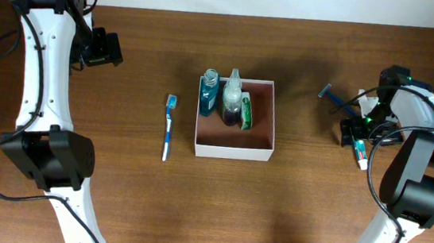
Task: Pack container
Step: 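Close the right gripper around the toothpaste tube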
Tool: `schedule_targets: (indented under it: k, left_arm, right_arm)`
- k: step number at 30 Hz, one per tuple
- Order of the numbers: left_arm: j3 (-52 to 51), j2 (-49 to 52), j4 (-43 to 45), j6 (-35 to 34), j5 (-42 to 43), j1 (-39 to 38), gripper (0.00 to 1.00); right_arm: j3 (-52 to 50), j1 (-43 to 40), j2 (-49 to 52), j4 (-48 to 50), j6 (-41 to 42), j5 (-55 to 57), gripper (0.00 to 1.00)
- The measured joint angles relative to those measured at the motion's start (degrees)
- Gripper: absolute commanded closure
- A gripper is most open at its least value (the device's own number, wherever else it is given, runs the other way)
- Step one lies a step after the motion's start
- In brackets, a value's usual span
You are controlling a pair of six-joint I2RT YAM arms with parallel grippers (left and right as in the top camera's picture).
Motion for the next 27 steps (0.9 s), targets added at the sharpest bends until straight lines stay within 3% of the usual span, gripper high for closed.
schedule_targets:
  k: [27]
  left_arm:
    - [0.0, 0.0, 0.0, 0.0, 0.0, 0.0, 0.00]
  right_arm:
    - [-0.2, 0.0, 0.0, 0.7, -1.7, -0.4, 0.01]
